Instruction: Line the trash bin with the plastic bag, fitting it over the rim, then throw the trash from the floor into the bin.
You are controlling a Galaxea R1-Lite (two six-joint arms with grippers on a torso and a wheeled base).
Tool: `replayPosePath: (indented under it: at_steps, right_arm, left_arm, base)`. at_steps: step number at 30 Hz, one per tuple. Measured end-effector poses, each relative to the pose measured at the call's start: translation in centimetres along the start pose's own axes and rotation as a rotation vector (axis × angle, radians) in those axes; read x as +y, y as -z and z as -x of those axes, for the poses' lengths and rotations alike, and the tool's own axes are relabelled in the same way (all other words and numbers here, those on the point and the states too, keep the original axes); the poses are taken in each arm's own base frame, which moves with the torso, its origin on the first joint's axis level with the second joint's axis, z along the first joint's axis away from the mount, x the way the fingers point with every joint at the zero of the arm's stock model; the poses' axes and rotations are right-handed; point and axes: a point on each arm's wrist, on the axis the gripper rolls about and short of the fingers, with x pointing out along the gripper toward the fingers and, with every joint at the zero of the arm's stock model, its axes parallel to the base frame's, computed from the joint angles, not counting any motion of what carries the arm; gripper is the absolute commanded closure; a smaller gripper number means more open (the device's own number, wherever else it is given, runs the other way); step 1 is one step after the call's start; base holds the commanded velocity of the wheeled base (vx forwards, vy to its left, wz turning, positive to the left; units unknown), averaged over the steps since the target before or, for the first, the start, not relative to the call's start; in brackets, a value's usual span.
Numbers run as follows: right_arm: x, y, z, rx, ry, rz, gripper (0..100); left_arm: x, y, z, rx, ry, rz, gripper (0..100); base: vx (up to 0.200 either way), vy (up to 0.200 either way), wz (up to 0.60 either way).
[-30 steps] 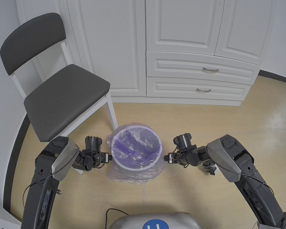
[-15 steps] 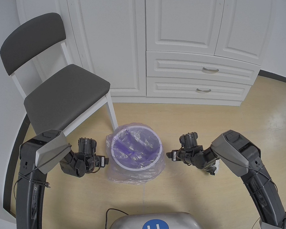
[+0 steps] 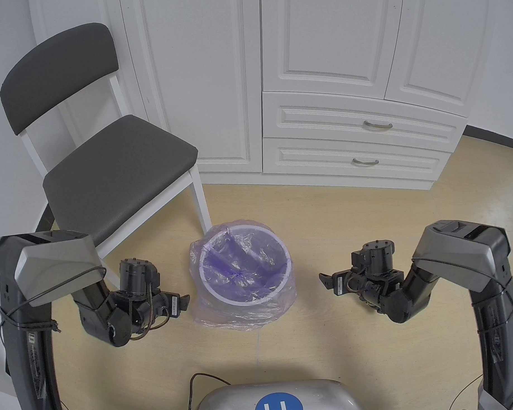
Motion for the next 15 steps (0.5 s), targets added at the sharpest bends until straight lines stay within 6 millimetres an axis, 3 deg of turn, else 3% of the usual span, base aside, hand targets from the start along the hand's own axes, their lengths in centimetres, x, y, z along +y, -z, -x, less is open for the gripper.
replayPosePath:
  at_steps: [9,15]
  right_arm:
    - [0.4,-1.3,8.7,-0.037,-0.030,0.045,0]
    - [0.1,-2.2,13.4,-0.066,-0.033,0.056,0]
  left_arm:
    - [0.2,1.5,8.7,-0.088,0.032,0.000,0]
    - [0.6,2.4,14.1,-0.206,0.056,0.020,0]
  base:
    - [0.000,0.000,0.00]
    - [0.000,0.000,0.00]
